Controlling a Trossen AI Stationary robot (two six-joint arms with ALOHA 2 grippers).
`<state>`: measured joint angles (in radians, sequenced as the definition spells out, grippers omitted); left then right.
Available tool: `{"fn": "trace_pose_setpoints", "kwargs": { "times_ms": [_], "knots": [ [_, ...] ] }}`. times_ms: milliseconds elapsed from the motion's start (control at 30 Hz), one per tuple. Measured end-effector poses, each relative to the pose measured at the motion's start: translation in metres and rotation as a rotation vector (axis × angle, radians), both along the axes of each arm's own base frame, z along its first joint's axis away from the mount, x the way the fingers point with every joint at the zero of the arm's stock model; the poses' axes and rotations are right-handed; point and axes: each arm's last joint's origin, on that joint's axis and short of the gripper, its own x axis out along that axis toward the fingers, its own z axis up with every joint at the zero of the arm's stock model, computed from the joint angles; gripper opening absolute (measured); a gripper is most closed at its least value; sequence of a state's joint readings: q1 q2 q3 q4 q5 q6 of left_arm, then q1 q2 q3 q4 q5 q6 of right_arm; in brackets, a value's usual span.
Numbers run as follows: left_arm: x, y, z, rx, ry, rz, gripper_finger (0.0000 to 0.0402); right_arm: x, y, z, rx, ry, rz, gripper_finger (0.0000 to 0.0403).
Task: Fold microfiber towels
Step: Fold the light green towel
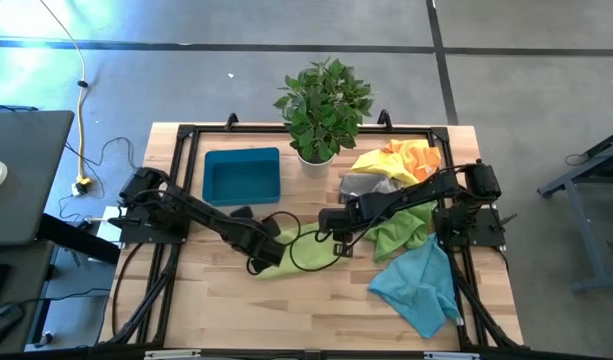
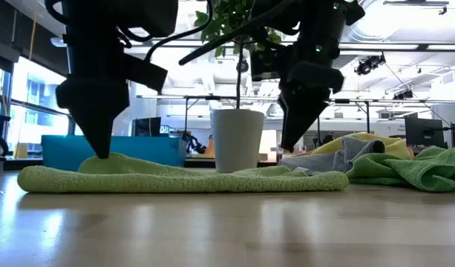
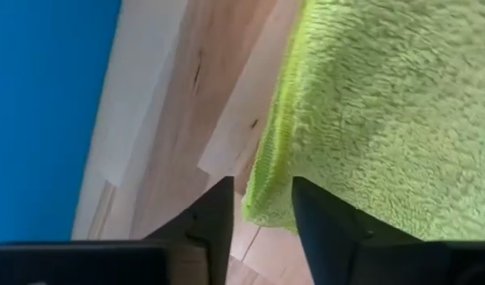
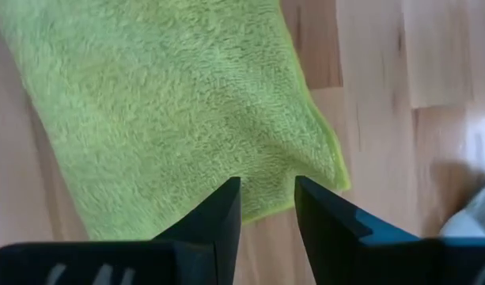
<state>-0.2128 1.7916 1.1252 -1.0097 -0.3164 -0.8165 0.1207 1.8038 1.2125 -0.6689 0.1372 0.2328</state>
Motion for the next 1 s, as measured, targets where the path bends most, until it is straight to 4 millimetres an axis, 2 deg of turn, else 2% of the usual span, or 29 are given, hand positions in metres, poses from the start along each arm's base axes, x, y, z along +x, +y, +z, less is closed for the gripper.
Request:
{"fn": "trace_pose_setpoints", "kwargs": {
  "times_ms": [200, 400, 567, 667, 767, 1000],
  "knots": [
    [-0.007, -0.001, 0.0, -0.096, 0.064, 0.098, 0.0151, 0.001, 0.0, -0.001, 0.137, 0.001, -0.138, 0.0112],
    [-0.006, -0.017, 0.018, -0.209, -0.027, -0.015, 0.0138, 0.0, -0.012, -0.002, 0.177, 0.025, -0.159, 0.0112],
    [-0.01, -0.029, 0.035, -0.09, -0.181, -0.107, 0.0128, -0.001, -0.024, -0.005, 0.167, 0.028, -0.17, 0.0112],
    [-0.016, -0.032, 0.026, -0.04, -0.218, -0.129, 0.0127, -0.006, -0.025, -0.017, 0.166, 0.025, -0.171, 0.0112],
    [-0.017, -0.037, 0.013, -0.06, -0.283, -0.139, 0.0126, -0.01, -0.023, -0.027, 0.179, 0.014, -0.175, 0.0112],
    [-0.028, -0.039, -0.014, -0.055, -0.356, -0.107, 0.0126, -0.013, -0.006, -0.042, 0.207, -0.067, -0.133, 0.0112]
  ]
}}
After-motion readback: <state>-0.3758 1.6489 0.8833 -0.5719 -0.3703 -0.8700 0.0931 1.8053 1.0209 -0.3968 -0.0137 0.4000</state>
